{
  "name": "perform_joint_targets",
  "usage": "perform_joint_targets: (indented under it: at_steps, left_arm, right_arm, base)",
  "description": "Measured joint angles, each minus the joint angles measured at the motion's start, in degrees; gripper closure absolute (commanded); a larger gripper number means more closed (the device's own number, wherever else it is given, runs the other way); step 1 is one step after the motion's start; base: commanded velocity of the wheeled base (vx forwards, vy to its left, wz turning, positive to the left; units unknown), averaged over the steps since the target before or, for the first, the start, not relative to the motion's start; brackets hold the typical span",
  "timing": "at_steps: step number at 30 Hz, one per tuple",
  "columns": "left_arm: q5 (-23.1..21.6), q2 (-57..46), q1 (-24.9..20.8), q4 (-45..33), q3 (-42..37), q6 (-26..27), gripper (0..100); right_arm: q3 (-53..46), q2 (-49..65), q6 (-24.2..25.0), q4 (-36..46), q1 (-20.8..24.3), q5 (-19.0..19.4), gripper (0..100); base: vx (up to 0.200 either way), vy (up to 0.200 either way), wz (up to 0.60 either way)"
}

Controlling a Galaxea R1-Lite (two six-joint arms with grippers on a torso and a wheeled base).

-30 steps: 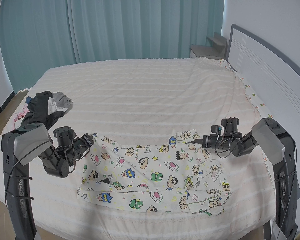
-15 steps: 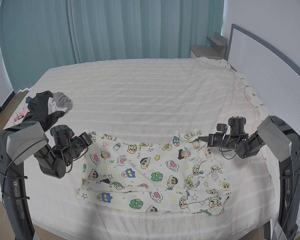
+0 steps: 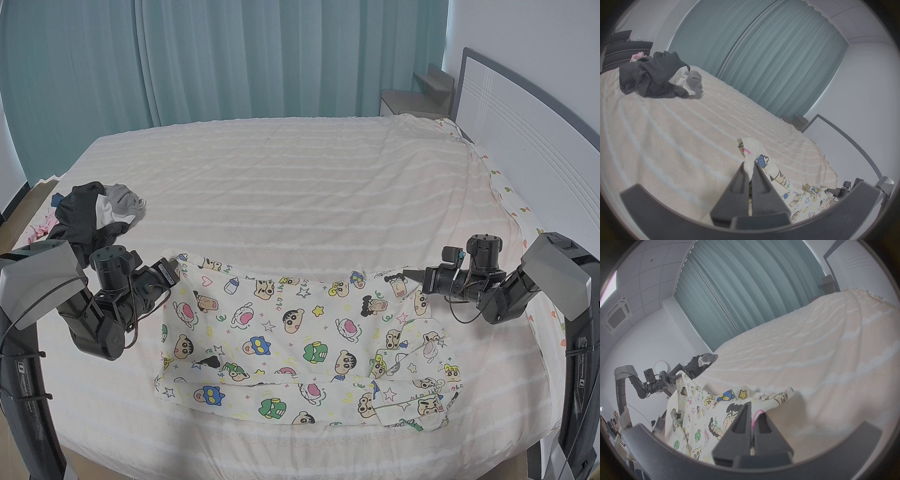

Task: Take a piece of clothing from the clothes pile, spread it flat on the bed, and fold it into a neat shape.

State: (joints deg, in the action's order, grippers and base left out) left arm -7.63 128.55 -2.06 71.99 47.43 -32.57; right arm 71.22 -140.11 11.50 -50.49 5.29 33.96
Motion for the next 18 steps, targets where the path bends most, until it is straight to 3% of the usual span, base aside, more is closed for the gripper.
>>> perform_joint_targets:
  at_steps: [18]
  left_arm:
    - [0.35,-0.83,0.20,1.56,0.74,0.48,100]
  right_arm:
    - [-2.65,4.22,0.02,-1.62,-0.94,0.05,100]
  base:
    - [0.000,0.000,0.00]
